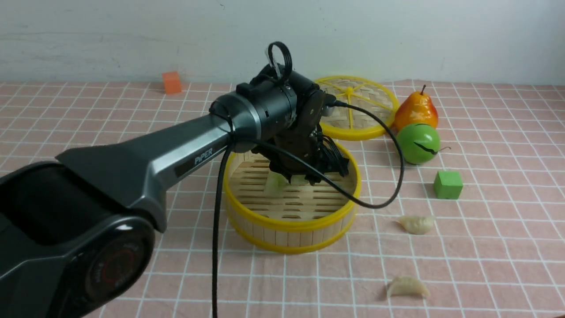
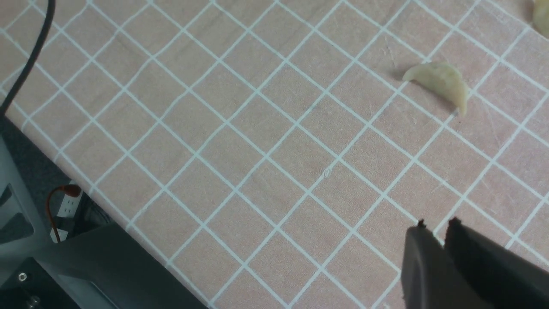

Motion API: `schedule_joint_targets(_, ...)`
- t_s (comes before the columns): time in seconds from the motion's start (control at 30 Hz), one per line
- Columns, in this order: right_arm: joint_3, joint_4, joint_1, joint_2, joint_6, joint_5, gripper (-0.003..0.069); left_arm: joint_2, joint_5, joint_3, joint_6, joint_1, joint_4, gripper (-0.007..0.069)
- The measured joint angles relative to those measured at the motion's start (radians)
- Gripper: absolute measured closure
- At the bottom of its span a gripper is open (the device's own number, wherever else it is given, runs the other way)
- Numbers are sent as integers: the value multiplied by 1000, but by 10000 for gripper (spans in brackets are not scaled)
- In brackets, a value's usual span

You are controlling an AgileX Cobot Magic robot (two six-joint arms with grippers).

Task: Put the dumplings into the steamer on the table with the pink tablecloth.
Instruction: 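Place the dumpling into the bamboo steamer basket with the left gripper, then reach for and grasp a dumpling lying on the table beside the steamer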

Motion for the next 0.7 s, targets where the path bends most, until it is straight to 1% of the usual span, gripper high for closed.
schedule_joint_targets(0.03,0,-18,0,0,37,0,583,7,-4,0,0,0,2,267)
schedule_joint_targets(0.13,0,-84,0,0,119,-2,594,5,-1,0,0,0,2,222)
schedule_joint_targets(0.17,0,-84,0,1,124,-2,594,3,-1,0,0,0,2,221)
schedule_joint_targets(0.2,0,-141,0,9,176,-3,617,-8,15,-1,0,0,1,214)
schedule_joint_targets(0.23,0,-175,0,16,201,-3,634,-21,31,-6,0,0,1,214)
schedule_joint_targets(0.33,-15,-253,0,61,239,-2,677,-78,89,-30,0,0,1,222)
schedule_joint_targets(0.4,-29,-281,0,86,245,-2,680,-120,124,-44,6,0,1,232)
schedule_joint_targets(0.47,-78,-306,-11,161,246,-5,680,-223,196,-74,37,0,10,281)
schedule_joint_targets(0.53,-99,-306,-20,191,245,-8,680,-269,228,-78,54,0,13,307)
schedule_joint_targets(0.57,-116,-303,-29,216,242,-10,680,-315,259,-82,68,0,16,332)
schedule_joint_targets(0.6,-147,-294,-48,267,220,-19,680,-390,312,-83,95,0,25,386)
schedule_joint_targets(0.67,-181,-255,-65,336,145,-29,680,-502,343,-62,112,0,37,473)
schedule_joint_targets(0.7,-187,-244,-65,357,110,-29,680,-531,347,-46,115,0,40,501)
